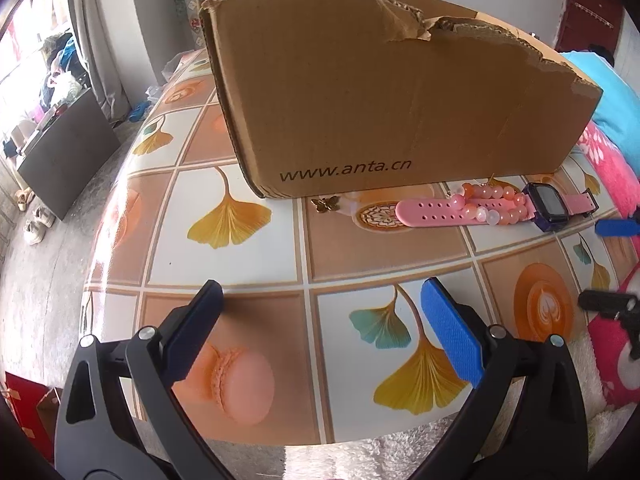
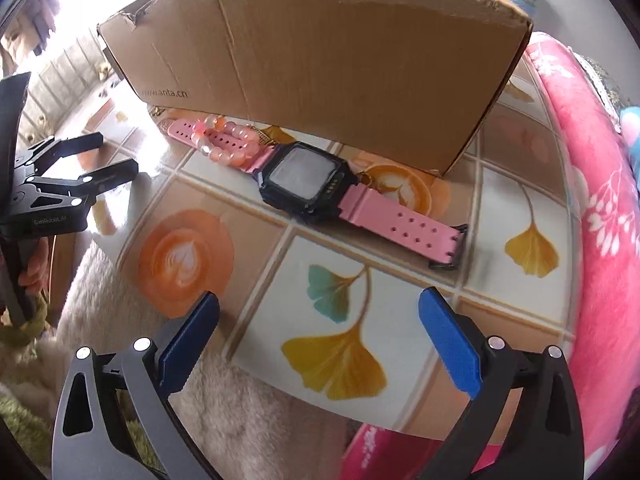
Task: Organize jewelry
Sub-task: 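Move the right tool to the pink-strapped watch and close on its face, then lift the watch with the right tool while the left tool grasps its strap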
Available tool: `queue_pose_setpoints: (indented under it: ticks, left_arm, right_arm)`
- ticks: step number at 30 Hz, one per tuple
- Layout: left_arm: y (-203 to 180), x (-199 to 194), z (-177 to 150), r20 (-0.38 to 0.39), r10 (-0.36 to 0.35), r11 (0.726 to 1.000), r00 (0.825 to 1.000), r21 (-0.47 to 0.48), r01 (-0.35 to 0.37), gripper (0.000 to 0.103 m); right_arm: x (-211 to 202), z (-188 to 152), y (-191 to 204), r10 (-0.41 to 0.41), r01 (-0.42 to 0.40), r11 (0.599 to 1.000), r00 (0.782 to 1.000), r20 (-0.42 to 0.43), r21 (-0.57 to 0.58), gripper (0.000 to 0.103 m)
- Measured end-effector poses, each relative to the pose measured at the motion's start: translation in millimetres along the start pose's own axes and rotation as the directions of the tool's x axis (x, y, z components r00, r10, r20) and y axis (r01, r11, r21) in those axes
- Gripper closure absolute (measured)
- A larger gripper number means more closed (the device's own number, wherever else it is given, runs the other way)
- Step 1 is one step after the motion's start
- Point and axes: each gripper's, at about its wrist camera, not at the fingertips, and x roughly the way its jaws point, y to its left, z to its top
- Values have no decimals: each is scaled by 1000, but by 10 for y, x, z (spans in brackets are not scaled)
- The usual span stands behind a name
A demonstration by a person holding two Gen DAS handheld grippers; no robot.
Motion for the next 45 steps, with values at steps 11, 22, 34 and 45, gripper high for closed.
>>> queue_pose_setpoints:
  ticks: [11, 22, 34, 45]
  left_arm:
    - [-28, -24, -52, 20, -14, 1000, 1000, 18, 13, 7]
    - [-22, -26, -67, 43, -25, 999, 999, 31, 24, 7]
    - [-69, -103, -161, 97, -37, 997, 995, 67, 31, 7]
    - [-413, -503, -285, 184, -136, 971, 974, 221, 93, 8]
  right_arm:
    - [22, 393, 122, 65, -56, 945, 998, 17, -323, 35]
    - [249, 554, 187, 69, -116, 870, 991, -115, -479, 42]
    - [362, 824, 203, 124, -200, 872, 973, -193, -447, 54]
    - [475, 1024, -103, 462, -508, 861, 800, -383, -21, 54]
